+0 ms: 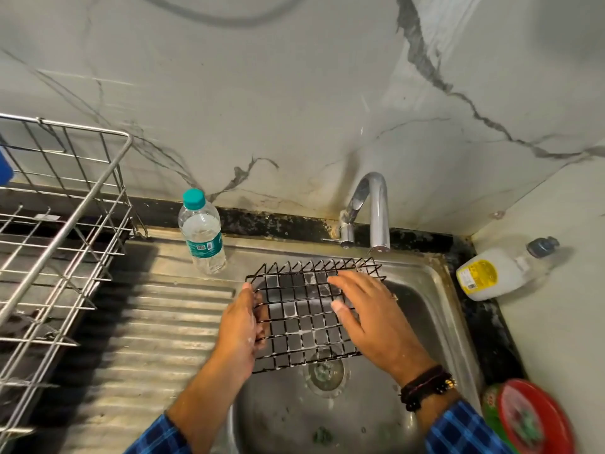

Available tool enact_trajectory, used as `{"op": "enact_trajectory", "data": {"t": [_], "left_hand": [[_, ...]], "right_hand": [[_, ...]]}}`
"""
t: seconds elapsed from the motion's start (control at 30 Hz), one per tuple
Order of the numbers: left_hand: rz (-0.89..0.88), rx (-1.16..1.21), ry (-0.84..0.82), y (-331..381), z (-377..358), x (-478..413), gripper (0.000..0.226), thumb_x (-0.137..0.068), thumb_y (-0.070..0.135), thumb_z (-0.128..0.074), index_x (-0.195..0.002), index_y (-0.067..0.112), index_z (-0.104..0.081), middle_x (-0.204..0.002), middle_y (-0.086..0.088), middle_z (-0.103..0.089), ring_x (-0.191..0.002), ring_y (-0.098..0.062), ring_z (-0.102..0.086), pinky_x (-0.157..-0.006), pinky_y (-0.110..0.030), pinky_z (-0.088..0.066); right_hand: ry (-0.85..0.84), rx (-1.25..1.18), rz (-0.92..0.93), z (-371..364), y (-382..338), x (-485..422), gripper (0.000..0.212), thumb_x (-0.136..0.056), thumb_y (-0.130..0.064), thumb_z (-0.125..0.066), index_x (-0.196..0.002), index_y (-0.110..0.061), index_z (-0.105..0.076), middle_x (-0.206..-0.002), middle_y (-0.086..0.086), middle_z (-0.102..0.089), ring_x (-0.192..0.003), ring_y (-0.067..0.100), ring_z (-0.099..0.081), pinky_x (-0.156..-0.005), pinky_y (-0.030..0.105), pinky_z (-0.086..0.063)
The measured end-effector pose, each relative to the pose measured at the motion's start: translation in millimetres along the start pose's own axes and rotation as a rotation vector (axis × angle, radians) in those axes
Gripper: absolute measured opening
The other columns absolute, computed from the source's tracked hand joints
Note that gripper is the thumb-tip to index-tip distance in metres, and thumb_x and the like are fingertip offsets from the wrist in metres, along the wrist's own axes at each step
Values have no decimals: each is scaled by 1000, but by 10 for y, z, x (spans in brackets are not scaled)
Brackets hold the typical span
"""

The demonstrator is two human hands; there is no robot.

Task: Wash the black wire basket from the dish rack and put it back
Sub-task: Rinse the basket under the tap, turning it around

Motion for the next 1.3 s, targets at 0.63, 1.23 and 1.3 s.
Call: {"op": "enact_trajectory", "data": {"t": [0.63,1.23,1.3], "left_hand": [[12,-43,-12,9,-214,-53,37,-103,51,-41,-92,20,-59,-69,2,-43,-52,-9,-31,-38,-19,-19],[2,52,6,73,-70,-99,37,-102,51,-43,-89,21,-59,-64,5,-44,-51,-9,-32,-42,-20,-21],[-10,33,-35,70,-109,-93,37,-103,52,-42,-90,21,-58,-61,5,-43,-47,-8,-32,-39,-18,-21]], "right_hand": [[159,-10,-121,153,211,91,52,-98,-56,-28,-140,-34,-48,-144,-9,-42,-133,10,-37,-109,42,-41],[-9,28,-317,-31,353,126,74,-93,-68,-4,-156,-34,14,-162,-6,26,-152,19,14,-123,51,-14],[-49,16,-423,-78,327,121,83,-87,-73,-2,-155,-30,17,-161,5,28,-151,31,15,-122,57,-10]]}}
Point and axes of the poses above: each hand's wrist, its own x-axis away from the middle knuckle, its own z-axis out of the back of the hand, y = z × x, the point moved 4 cm from there along -x, towards the middle knuckle
